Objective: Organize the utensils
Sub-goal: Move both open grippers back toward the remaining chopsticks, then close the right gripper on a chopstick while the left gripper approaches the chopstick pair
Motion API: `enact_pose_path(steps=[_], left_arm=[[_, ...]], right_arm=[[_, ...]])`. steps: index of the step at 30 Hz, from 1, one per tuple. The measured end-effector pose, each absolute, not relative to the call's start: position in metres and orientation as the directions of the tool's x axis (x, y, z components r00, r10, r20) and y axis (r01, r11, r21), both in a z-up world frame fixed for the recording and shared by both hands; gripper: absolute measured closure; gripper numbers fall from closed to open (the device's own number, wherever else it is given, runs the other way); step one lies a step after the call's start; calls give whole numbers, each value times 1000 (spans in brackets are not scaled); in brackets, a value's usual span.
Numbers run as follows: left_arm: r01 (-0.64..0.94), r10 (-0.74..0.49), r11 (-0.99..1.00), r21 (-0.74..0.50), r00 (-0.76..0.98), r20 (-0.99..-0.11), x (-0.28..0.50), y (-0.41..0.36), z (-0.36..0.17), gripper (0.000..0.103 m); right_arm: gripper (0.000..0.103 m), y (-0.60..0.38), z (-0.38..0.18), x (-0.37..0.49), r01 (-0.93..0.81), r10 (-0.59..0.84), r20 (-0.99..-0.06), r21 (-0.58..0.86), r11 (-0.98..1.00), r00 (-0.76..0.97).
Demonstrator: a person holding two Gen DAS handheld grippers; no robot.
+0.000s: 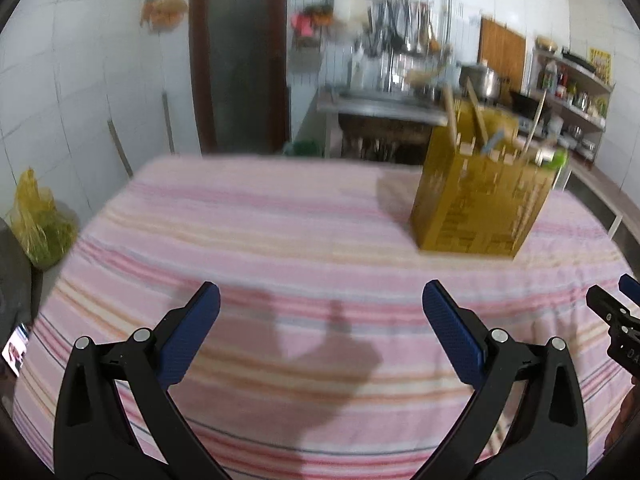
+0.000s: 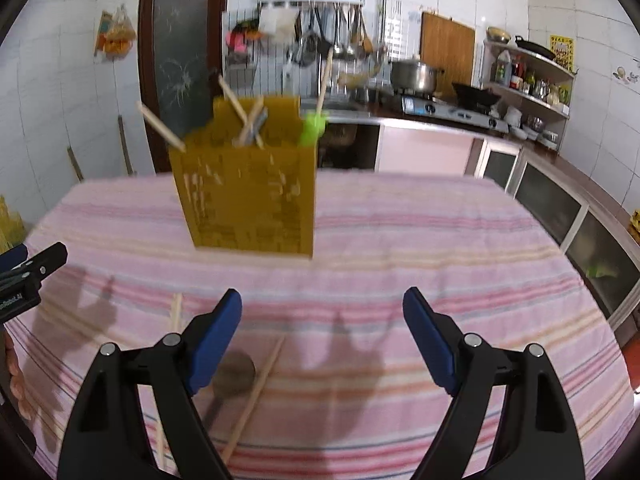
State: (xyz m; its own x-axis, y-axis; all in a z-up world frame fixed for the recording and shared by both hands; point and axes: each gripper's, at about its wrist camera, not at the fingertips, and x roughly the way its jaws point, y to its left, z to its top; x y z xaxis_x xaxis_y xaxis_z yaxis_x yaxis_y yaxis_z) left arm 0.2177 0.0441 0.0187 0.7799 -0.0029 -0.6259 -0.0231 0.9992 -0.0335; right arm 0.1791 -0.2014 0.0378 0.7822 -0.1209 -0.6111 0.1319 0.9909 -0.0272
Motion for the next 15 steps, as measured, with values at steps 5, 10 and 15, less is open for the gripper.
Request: enact_pose_path(steps=[5,10,15], left_arm=[[-20,-4,999,-28,729,-684,223,38,-13,5],[-2,0,1000,-3,708,-706,224,28,-25,5],[14,-1,1000,13,695,-719,226,17,-28,5]], right_arm=[[22,-199,5,183,149,-128,-683,-28,988,719],[26,-197,-10,193,168,-138,-714,-29,985,686],[60,-195,-22,211,146,-76,-766,23,989,639]])
